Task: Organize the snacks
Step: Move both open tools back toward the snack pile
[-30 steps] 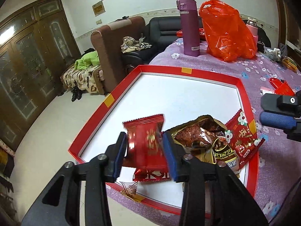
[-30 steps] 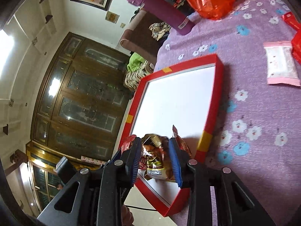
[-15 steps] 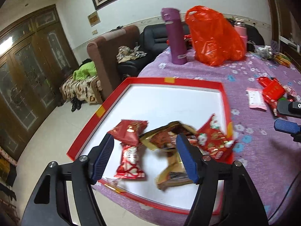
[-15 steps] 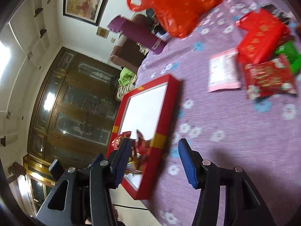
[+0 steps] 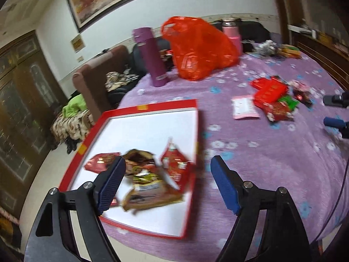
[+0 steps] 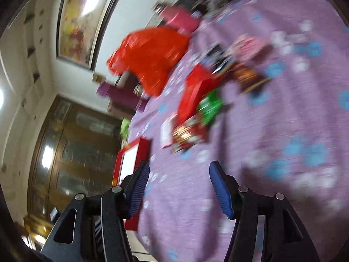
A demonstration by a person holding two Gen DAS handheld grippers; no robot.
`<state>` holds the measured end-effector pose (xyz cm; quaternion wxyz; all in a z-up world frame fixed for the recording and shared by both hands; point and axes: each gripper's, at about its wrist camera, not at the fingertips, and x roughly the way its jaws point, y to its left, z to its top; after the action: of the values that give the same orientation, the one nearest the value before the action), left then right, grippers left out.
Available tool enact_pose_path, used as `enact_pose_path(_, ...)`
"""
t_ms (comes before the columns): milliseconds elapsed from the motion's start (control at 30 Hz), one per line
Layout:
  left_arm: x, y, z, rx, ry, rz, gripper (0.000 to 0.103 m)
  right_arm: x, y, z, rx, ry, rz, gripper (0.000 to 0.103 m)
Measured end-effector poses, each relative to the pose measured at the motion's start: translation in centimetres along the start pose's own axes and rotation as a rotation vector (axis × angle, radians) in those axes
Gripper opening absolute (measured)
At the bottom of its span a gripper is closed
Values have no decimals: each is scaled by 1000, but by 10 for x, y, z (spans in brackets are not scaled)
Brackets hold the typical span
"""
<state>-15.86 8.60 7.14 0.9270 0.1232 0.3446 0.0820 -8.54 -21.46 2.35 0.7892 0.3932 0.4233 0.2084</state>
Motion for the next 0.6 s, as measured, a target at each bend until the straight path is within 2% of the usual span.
enact_pose_path(133,-5,-22,3,49,4,-52,81,-37,-35,8,56,-76,-1,64)
enact_pose_path(300,-8,-45,6,86,13,-87,81,-62,-52,23,81,-131,-4,66)
enact_pose_path(433,-7,-59,7,110,25,-97,81,-63,-43,50,37,-122,-47,66)
enact_pose_path(600,-5,-69,8,129,41,-105,81,-31,-23,81,-69,-50,-184,66)
